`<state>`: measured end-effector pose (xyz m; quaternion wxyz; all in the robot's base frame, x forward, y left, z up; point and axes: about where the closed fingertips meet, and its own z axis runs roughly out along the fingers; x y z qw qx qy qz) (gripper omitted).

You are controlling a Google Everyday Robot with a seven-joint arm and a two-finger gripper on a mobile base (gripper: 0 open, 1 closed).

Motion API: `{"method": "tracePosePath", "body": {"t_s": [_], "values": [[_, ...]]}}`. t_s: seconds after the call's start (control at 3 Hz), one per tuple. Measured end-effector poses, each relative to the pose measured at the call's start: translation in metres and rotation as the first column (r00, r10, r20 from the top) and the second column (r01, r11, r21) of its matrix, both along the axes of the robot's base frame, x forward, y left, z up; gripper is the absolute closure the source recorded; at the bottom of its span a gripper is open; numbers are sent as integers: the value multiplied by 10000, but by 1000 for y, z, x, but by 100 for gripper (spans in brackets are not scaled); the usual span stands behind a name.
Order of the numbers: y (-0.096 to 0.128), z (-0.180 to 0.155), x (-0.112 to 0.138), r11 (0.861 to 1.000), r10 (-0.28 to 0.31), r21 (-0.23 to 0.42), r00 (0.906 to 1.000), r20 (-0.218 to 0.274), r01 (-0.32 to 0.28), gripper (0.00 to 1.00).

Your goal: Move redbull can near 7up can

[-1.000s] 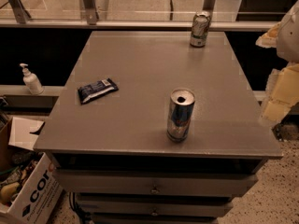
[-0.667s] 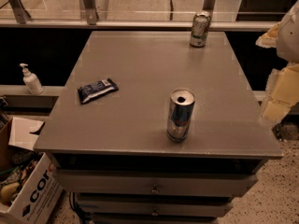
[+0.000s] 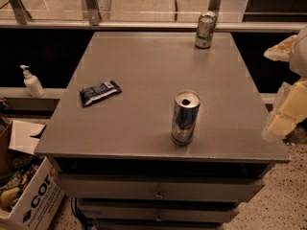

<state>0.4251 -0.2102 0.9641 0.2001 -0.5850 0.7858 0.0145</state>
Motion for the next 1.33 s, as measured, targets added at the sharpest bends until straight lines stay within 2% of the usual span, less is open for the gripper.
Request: {"method": "tracePosePath", "body": {"t_s": [0.33, 0.67, 1.0, 1.33], "values": [[17, -9, -6, 9883, -14, 1524, 9999, 134, -6, 0], [46, -22, 0, 9370, 91, 3481, 9982, 598, -294, 0], [65, -28, 10, 8893, 100, 4543, 9952, 977, -536, 0], [89, -39, 19, 8438, 274, 5297, 9926, 1181, -863, 0]]}}
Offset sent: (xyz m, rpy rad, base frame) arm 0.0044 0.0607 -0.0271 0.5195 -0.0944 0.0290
